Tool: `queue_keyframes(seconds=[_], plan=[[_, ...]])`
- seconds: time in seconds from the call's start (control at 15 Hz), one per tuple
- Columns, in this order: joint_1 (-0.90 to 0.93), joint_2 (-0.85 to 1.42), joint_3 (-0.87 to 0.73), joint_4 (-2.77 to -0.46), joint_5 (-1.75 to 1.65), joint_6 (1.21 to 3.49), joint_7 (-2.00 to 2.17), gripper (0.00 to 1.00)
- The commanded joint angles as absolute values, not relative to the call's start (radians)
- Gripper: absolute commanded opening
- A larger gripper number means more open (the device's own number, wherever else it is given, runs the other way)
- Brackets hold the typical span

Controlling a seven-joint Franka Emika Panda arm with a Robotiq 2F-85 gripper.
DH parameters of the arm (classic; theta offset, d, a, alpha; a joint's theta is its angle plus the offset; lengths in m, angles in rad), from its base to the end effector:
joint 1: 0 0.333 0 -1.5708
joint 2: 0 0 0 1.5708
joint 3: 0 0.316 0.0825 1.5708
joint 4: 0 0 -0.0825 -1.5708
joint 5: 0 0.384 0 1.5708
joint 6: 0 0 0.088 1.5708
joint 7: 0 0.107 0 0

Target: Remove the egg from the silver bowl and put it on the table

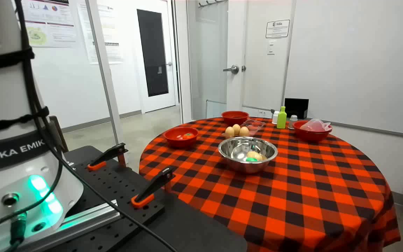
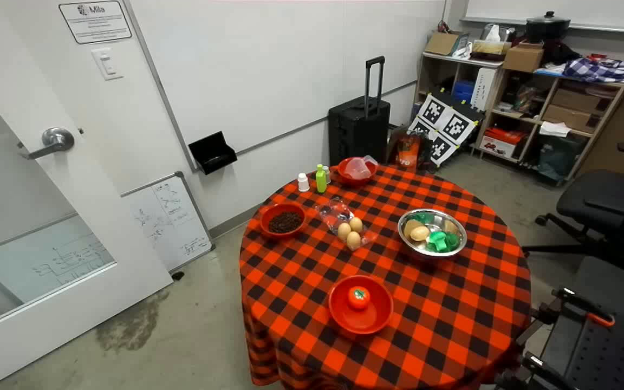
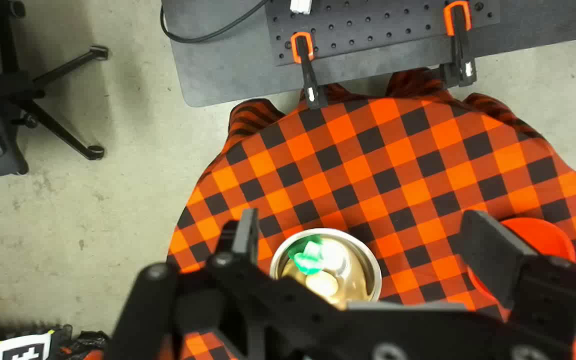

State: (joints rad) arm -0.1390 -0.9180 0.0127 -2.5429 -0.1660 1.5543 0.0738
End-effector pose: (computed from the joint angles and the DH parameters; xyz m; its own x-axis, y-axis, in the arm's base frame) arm 0.2629 -0.0507 0.5408 0.9769 -0.2057 -0.0572 -0.1926 -0.9647 0.1796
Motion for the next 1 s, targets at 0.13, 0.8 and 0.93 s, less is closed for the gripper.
queue_keyframes(seconds=[0.13, 0.8, 0.93], plan=[[-0.119, -0.917, 0.000, -2.540, -0.175, 1.550, 0.086, 1.00], [-0.053, -0.822, -0.070, -2.528, -0.132, 1.576, -0.029, 1.00], [-0.023, -0.780, -0.093, -2.524, -0.140, 1.601, -0.107, 1.00]])
